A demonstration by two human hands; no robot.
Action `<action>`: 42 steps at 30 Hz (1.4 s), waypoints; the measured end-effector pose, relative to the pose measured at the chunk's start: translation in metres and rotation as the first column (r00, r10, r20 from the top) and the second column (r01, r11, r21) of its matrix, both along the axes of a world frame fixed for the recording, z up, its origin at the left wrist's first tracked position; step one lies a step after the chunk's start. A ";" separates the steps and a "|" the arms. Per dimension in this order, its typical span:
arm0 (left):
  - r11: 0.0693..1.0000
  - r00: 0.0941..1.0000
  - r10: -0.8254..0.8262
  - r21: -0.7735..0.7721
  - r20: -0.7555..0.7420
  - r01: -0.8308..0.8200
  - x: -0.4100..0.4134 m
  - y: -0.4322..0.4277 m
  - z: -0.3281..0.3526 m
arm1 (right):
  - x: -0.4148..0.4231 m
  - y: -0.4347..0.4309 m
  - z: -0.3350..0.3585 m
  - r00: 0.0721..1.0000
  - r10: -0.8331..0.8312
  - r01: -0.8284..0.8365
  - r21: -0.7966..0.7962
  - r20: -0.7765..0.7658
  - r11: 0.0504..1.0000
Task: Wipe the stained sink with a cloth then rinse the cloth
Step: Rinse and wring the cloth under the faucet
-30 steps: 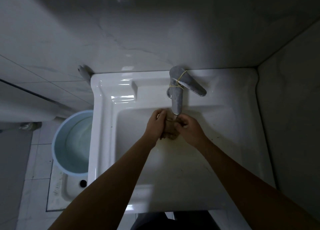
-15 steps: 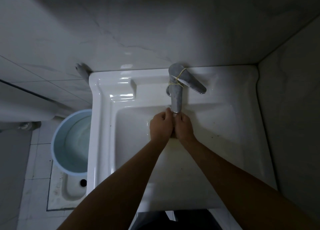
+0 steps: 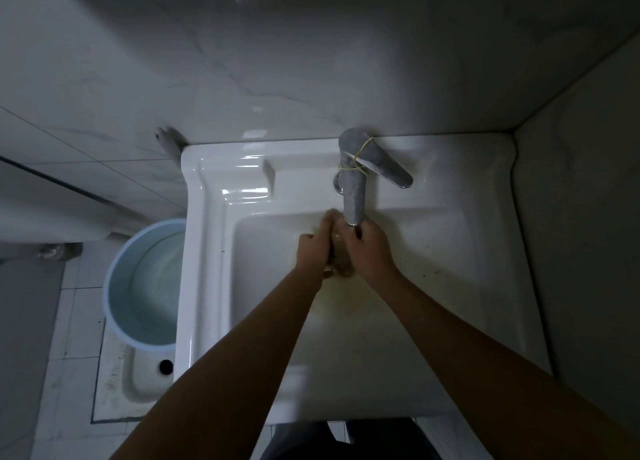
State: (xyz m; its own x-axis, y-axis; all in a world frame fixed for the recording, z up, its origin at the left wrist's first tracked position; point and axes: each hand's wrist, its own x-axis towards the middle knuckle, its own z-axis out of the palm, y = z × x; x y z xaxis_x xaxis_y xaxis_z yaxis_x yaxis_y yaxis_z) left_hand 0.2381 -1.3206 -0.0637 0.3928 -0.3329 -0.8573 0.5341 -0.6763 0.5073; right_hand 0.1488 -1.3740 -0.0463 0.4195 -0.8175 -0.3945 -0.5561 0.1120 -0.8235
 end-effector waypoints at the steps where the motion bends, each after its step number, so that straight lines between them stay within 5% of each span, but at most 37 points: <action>1: 0.999 0.983 0.032 -0.034 -0.180 -0.039 0.004 0.000 0.003 | -0.004 0.000 0.002 0.999 0.036 -0.036 -0.001 0.023 0.999; 3: 0.972 0.921 0.056 -0.189 -0.387 -0.138 0.011 0.000 0.007 | -0.012 0.001 -0.001 0.997 0.076 -0.076 -0.010 0.033 0.997; 6: 0.932 0.933 0.077 -0.308 -0.351 -0.193 0.015 -0.002 0.017 | -0.019 -0.003 -0.008 0.998 -0.036 0.034 0.030 0.050 0.999; 9: 0.903 0.918 0.087 -0.358 -0.387 -0.237 0.011 -0.006 0.023 | -0.017 -0.012 -0.005 0.980 -0.193 0.171 0.289 0.050 0.942; 11: 0.909 0.965 0.027 -0.394 -0.262 -0.133 0.008 -0.008 0.021 | -0.016 -0.015 0.001 0.974 -0.222 0.179 0.430 0.053 0.885; 15: 0.949 0.990 -0.104 -0.287 0.100 0.128 0.007 -0.005 0.010 | -0.016 -0.018 0.004 0.993 -0.116 0.109 0.313 0.004 0.943; 17: 0.969 0.993 -0.085 -0.225 0.079 0.100 0.010 0.000 0.006 | -0.018 -0.022 0.003 0.992 -0.127 0.128 0.247 -0.019 0.960; 20: 0.986 0.999 -0.041 -0.159 -0.011 0.039 0.015 0.012 0.002 | -0.021 -0.025 0.013 0.974 -0.215 0.176 0.356 0.073 0.918; 25: 0.961 0.991 0.077 -0.255 -0.112 -0.103 0.017 0.021 0.006 | -0.029 -0.024 0.012 0.944 -0.329 0.265 0.544 0.023 0.796; 29: 0.916 0.964 0.005 -0.386 -0.267 -0.112 0.015 0.020 0.012 | -0.028 -0.020 0.013 0.989 -0.149 0.123 0.491 0.013 0.862; 32: 0.920 0.978 -0.025 -0.388 -0.206 -0.059 0.012 0.018 0.016 | -0.028 -0.019 0.012 0.997 0.061 -0.042 0.329 -0.049 0.943; 35: 0.931 0.997 -0.013 -0.365 -0.079 -0.017 0.013 0.019 0.015 | -0.032 -0.021 0.007 0.997 0.046 -0.034 0.187 -0.058 0.982; 39: 0.942 0.997 -0.061 -0.334 -0.040 0.044 0.017 0.020 0.015 | -0.040 -0.022 0.011 0.975 -0.180 0.104 0.441 0.133 0.892; 42: 0.944 0.996 -0.093 -0.318 -0.002 0.088 0.015 0.017 0.022 | -0.043 -0.018 0.016 0.967 -0.196 0.092 0.501 0.159 0.860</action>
State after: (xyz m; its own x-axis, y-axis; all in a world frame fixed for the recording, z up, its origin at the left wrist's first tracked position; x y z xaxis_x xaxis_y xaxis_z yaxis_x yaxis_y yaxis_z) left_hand 0.2529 -1.3036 -0.0418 0.3351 -0.6221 -0.7076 0.4885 -0.5275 0.6951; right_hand 0.1059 -1.3921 -0.0304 0.4236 -0.6002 -0.6785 -0.3337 0.5929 -0.7329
